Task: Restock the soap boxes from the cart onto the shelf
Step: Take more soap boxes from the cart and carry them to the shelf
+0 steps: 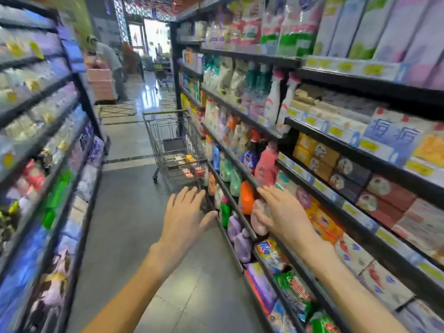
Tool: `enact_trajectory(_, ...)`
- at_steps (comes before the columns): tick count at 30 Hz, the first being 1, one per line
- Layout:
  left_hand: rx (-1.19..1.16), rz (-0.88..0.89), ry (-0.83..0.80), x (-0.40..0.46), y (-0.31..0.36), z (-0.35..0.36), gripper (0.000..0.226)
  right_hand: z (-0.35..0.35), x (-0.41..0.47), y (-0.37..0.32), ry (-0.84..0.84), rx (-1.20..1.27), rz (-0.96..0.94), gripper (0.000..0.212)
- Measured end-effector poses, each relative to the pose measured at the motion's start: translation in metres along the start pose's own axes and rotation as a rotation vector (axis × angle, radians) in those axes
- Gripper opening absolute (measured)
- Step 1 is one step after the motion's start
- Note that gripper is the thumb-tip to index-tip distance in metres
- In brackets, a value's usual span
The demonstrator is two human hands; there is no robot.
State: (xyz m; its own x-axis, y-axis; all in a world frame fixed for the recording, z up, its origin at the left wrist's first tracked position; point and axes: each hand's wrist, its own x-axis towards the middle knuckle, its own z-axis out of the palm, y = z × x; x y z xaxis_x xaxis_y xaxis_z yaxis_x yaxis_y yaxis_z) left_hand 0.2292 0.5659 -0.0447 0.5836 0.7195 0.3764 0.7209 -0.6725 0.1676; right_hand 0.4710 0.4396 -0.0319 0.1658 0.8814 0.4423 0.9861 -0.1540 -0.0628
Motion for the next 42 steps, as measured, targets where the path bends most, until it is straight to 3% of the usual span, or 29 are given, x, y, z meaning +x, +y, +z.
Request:
enact_trajectory(5,0.075,-0.157,0.019,0.014,-0.122,-0.018,0.084,0.045,0.102,-0.087,-0.011,0.058,-0.174,0.06)
enact_trajectory(13,0.14,-0.259,-0.028,0.07,-0.292,-0.038,0.101,0.124,0.263,-0.197,-0.055,0.104,-0.315,0.077)
enact_trajectory(18,0.145,-0.299,-0.003,0.117,-0.381,-0.026,0.09,0.169,0.345,-0.242,-0.066,0.147,-0.34,0.073)
enact_trajectory(27,0.143,-0.346,-0.046,0.251,-0.5,0.02,0.099,0.274,0.521,-0.271,-0.118,0.146,-0.388,0.079)
enact_trajectory(36,0.158,-0.327,-0.061,0.411,-0.621,0.053,0.08,0.35,0.713,-0.281,-0.234,0.205,-0.384,0.074)
enact_trajectory(42,0.087,-0.286,-0.035,0.522,-0.693,0.092,0.087,0.418,0.821,-0.279,-0.244,0.198,-0.312,0.069)
